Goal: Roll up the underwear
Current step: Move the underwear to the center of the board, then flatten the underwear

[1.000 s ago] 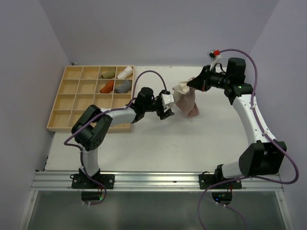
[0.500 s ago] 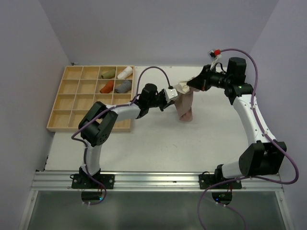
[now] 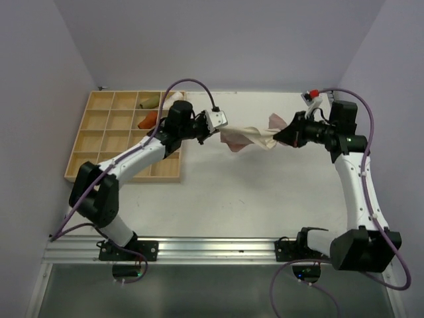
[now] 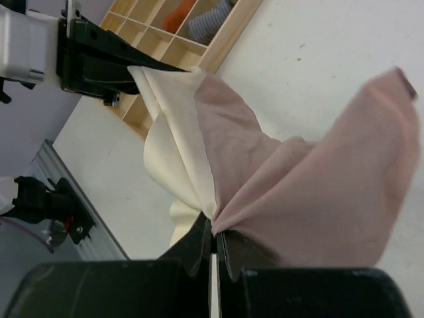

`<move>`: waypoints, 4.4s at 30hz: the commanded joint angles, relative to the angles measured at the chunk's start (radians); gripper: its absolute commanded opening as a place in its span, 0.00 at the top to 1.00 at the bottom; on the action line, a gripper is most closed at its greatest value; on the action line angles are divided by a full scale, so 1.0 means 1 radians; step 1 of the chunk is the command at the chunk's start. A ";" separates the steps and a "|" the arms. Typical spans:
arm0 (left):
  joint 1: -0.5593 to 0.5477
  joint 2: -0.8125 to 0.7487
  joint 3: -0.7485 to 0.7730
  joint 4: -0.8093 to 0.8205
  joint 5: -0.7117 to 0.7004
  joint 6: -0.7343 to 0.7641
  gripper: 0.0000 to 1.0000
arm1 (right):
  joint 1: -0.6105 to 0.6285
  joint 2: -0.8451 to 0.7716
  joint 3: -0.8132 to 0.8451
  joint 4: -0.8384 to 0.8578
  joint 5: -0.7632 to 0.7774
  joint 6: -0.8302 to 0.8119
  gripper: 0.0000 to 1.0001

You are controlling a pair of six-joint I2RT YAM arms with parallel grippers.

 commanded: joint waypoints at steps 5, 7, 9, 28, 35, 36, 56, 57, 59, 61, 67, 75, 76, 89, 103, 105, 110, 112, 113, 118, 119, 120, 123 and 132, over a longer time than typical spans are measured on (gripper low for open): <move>-0.056 -0.350 -0.157 -0.306 0.152 0.068 1.00 | -0.008 -0.317 -0.025 -0.541 -0.117 -0.329 1.00; -0.072 -0.425 -0.169 -0.334 0.171 0.018 1.00 | -0.008 -0.345 -0.027 -0.581 -0.129 -0.306 1.00; -0.078 -0.445 -0.160 -0.342 0.165 -0.017 1.00 | -0.008 -0.354 -0.051 -0.544 -0.116 -0.233 1.00; 0.095 0.635 0.927 -0.586 -0.223 -0.154 0.24 | -0.191 0.557 0.257 -0.289 0.077 -0.171 0.21; 0.097 0.310 0.423 -0.417 -0.124 -0.111 0.29 | -0.084 0.416 0.122 -0.261 0.117 -0.255 0.49; 0.097 0.305 0.405 -0.409 -0.124 -0.116 0.29 | -0.062 0.411 0.113 -0.260 0.134 -0.254 0.51; 0.043 0.329 0.279 -0.420 -0.015 -0.154 0.35 | 0.136 0.667 0.018 0.036 0.212 -0.090 0.62; 0.043 0.331 0.274 -0.418 -0.010 -0.157 0.34 | 0.141 0.672 0.001 0.019 0.235 -0.102 0.64; 0.043 0.331 0.272 -0.420 -0.004 -0.157 0.34 | 0.139 0.682 -0.020 -0.006 0.275 -0.107 0.69; 0.042 0.328 0.271 -0.428 0.008 -0.154 0.34 | 0.139 0.672 -0.053 -0.070 0.323 -0.153 0.71; 0.039 0.303 0.254 -0.471 0.060 -0.081 0.34 | 0.133 0.453 -0.114 -0.329 0.227 -0.337 0.85; -0.003 0.276 0.194 -0.501 0.079 0.001 0.34 | 0.082 0.346 0.051 -0.290 0.244 -0.220 0.46; -0.003 0.267 0.187 -0.497 0.073 0.001 0.34 | 0.038 0.401 0.067 -0.287 0.289 -0.184 0.45; -0.001 0.227 0.125 -0.451 0.017 0.024 0.32 | -0.122 0.601 -0.051 0.032 0.137 0.267 0.36; -0.003 0.253 0.154 -0.472 -0.052 0.015 0.32 | -0.033 0.781 0.001 0.264 0.366 0.366 0.52; -0.001 0.254 0.156 -0.472 -0.064 0.008 0.32 | -0.025 0.811 0.004 0.284 0.363 0.370 0.53; 0.003 0.257 0.150 -0.475 -0.082 0.004 0.32 | -0.030 0.811 0.009 0.306 0.354 0.346 0.87; 0.005 0.257 0.148 -0.475 -0.082 0.002 0.32 | -0.039 0.772 0.025 0.260 0.366 0.292 1.00; 0.006 0.257 0.148 -0.477 -0.081 0.002 0.32 | -0.043 0.752 0.029 0.246 0.368 0.268 1.00; 0.007 0.257 0.138 -0.484 -0.058 0.005 0.34 | -0.042 0.536 0.003 0.212 0.446 0.189 1.00; 0.007 0.257 0.136 -0.489 -0.055 0.008 0.35 | -0.036 0.514 0.001 0.197 0.499 0.151 1.00; 0.007 0.260 0.136 -0.490 -0.052 0.010 0.35 | -0.022 0.499 -0.010 0.169 0.530 0.134 1.00; 0.006 0.270 0.138 -0.497 -0.024 0.015 0.36 | 0.004 0.480 -0.024 0.131 0.564 0.068 1.00; 0.025 0.222 0.164 -0.397 -0.012 -0.044 0.35 | -0.016 0.565 0.076 0.013 0.697 -0.053 0.50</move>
